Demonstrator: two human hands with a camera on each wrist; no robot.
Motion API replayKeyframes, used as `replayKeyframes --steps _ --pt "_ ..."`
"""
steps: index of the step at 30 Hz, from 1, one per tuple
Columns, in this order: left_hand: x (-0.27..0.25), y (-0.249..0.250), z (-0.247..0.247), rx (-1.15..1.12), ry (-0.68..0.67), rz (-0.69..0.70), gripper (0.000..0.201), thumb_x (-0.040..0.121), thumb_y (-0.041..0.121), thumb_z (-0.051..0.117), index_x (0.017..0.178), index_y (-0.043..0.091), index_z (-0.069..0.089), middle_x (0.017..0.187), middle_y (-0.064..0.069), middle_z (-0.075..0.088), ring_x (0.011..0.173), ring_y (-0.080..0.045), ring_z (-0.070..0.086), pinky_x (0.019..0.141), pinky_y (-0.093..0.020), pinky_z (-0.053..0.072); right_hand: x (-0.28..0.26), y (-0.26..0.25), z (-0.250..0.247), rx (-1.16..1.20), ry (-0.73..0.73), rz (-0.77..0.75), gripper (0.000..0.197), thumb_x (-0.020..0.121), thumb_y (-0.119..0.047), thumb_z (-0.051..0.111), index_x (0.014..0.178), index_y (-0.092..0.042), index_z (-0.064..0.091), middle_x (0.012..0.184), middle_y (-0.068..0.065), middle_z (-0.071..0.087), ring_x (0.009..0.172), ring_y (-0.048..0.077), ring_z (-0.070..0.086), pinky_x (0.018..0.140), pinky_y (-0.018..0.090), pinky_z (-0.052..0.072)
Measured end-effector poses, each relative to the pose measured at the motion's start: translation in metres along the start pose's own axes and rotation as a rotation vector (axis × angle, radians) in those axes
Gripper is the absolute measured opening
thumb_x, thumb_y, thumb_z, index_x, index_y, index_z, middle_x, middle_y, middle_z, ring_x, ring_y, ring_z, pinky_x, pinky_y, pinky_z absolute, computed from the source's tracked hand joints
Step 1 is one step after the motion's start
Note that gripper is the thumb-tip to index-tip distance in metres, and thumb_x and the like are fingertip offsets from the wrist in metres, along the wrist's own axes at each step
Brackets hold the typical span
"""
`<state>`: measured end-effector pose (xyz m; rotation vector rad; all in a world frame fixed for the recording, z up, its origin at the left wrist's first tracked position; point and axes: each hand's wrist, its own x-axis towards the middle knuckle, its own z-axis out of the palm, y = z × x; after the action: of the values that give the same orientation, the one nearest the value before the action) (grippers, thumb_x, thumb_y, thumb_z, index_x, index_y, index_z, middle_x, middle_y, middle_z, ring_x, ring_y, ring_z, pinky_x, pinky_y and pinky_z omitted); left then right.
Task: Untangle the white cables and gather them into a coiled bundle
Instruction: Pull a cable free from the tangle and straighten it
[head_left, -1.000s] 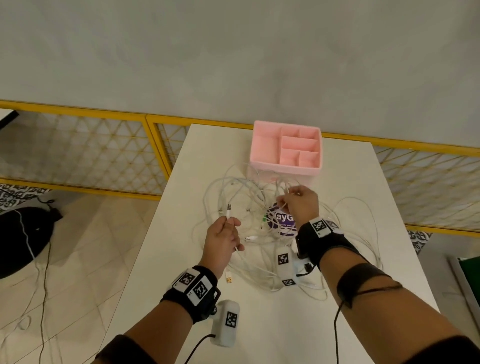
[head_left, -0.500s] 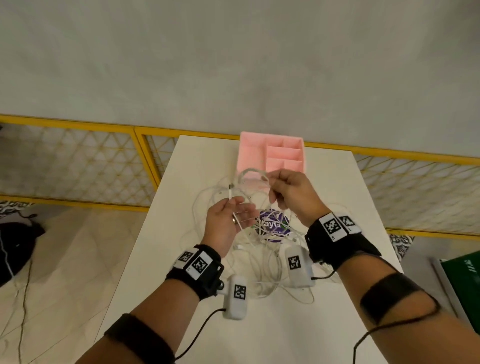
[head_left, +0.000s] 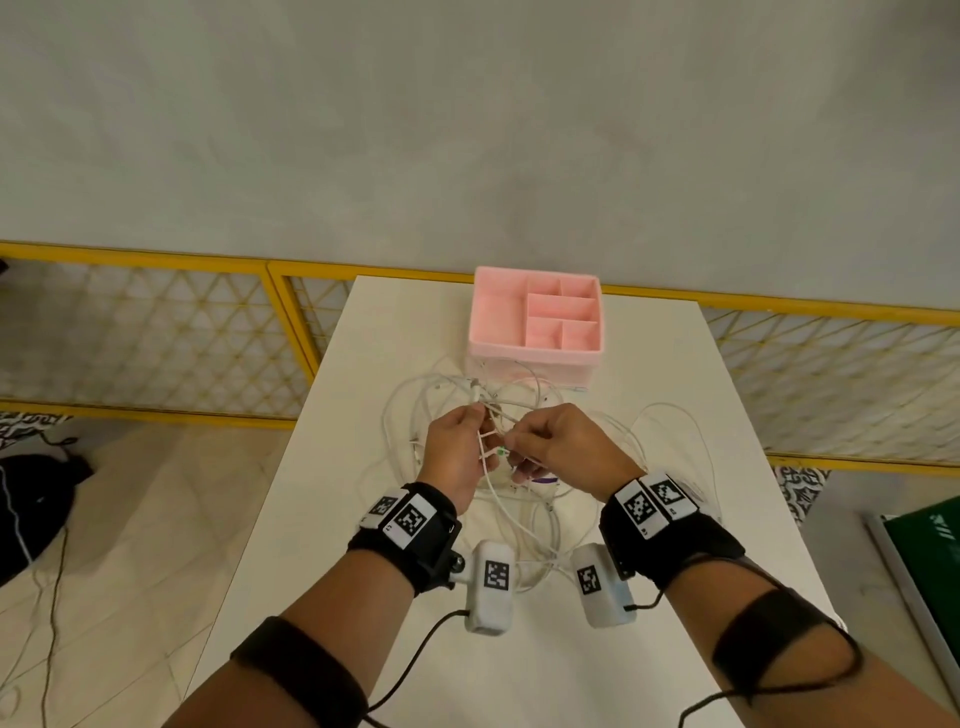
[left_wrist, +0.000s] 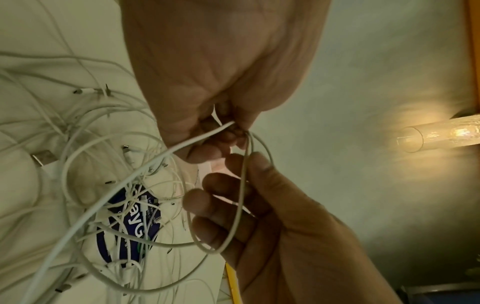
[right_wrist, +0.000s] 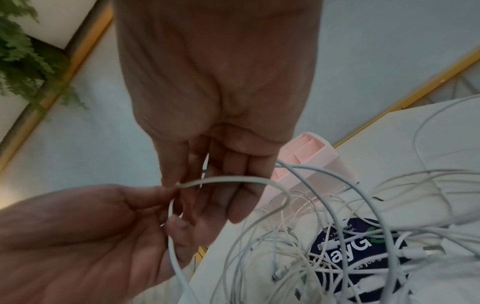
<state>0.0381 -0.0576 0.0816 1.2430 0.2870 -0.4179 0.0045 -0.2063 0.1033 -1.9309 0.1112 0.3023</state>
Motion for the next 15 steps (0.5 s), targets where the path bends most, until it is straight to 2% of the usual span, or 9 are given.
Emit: replayKeyframes --steps 2,5,6,9,11,13,15 --pt "-0.002 0.001 0.001 0.027 -0.017 0.012 0.028 0.106 0.022 0.048 0.086 0.010 0.064 0.069 -0.003 0.063 0.063 -0.016 0.058 0.053 -0.028 0.042 0.001 -0.001 0.002 0.017 0.031 0.016 0.024 0.098 -0.024 0.061 0.089 -0.003 0.069 0.084 0.016 0.075 0.076 0.033 0.075 0.078 0.055 0.056" --pt "-0.007 0.004 0.003 0.047 -0.068 0.003 0.028 0.106 0.025 0.047 0.087 0.012 0.061 0.065 0.001 0.063 0.062 -0.013 0.060 0.057 -0.028 0.046 0.002 -0.004 0.003 0.116 0.131 0.016 0.010 0.098 -0.012 0.059 0.091 -0.005 0.061 0.091 0.019 0.073 0.074 0.034 0.075 0.077 0.057 0.056" --pt "-0.008 0.003 0.003 0.069 -0.098 0.006 0.029 0.107 0.026 0.046 0.086 0.012 0.060 0.064 0.002 0.064 0.063 -0.014 0.061 0.059 -0.028 0.046 0.002 -0.007 0.003 0.137 0.192 0.002 0.007 0.096 -0.008 0.061 0.091 -0.006 0.056 0.090 0.022 0.071 0.071 0.034 0.075 0.074 0.058 0.057" --pt "-0.013 0.001 0.002 0.153 -0.193 0.028 0.032 0.108 0.023 0.041 0.082 0.011 0.055 0.062 0.000 0.062 0.059 -0.019 0.060 0.058 -0.029 0.042 0.002 -0.013 -0.002 0.076 0.339 -0.031 0.024 0.090 -0.004 0.066 0.097 -0.012 0.044 0.081 0.020 0.064 0.057 0.033 0.071 0.058 0.056 0.059" --pt "-0.016 -0.002 0.001 0.153 -0.237 0.028 0.029 0.108 0.019 0.040 0.082 0.011 0.051 0.061 -0.001 0.053 0.051 -0.016 0.050 0.054 -0.028 0.040 0.003 -0.016 -0.006 -0.073 0.319 -0.032 0.020 0.090 -0.009 0.067 0.102 -0.014 0.052 0.076 0.016 0.067 0.052 0.030 0.070 0.054 0.050 0.060" --pt "-0.017 -0.006 -0.002 0.163 -0.235 0.034 0.028 0.107 0.017 0.040 0.082 0.012 0.049 0.057 0.002 0.042 0.046 -0.012 0.040 0.051 -0.028 0.036 0.007 -0.017 -0.011 -0.228 0.310 -0.024 0.006 0.093 -0.017 0.065 0.092 -0.011 0.062 0.065 0.013 0.069 0.048 0.026 0.069 0.055 0.047 0.060" --pt "-0.016 -0.010 -0.009 0.155 -0.186 0.016 0.028 0.107 0.017 0.040 0.081 0.011 0.049 0.052 0.005 0.037 0.041 -0.010 0.036 0.049 -0.028 0.035 0.014 -0.017 -0.023 -0.276 0.383 0.002 0.016 0.095 -0.023 0.064 0.084 -0.012 0.067 0.062 0.010 0.069 0.048 0.021 0.068 0.057 0.041 0.061"
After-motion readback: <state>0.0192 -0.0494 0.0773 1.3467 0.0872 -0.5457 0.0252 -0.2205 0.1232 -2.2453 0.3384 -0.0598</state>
